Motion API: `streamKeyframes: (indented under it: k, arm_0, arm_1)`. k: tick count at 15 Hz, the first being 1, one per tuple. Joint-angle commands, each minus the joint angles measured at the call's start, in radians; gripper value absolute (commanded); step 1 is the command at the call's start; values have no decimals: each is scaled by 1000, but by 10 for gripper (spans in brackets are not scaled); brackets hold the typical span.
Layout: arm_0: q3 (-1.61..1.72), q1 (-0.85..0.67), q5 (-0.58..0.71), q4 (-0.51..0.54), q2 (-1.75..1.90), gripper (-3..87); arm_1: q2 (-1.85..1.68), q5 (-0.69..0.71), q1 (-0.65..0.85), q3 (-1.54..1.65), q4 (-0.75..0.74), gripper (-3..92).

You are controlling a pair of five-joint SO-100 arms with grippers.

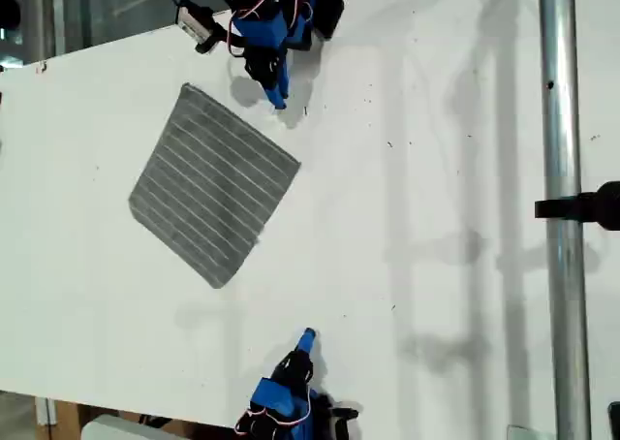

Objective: Grasp corners of a towel and fold twice.

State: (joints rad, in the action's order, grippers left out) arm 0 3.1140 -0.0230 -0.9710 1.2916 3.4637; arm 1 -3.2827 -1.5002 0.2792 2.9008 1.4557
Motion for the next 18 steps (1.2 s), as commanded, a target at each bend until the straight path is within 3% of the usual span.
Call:
streamKeyframes:
  k: [1,13,15,18]
  arm_0:
    - [3,-184,-477,3,6,-12]
    - [3,-181,-480,3,6,-12]
    - [3,-181,-480,3,6,-12]
    - [3,-183,-482,3,6,-12]
  arm_1:
    - [-3,2,51,-18,11,-2]
    - [-3,29,9,-75,21,-3]
    - [67,117,48,-172,-20,-3]
    - [495,272,64,-462,-156,-3]
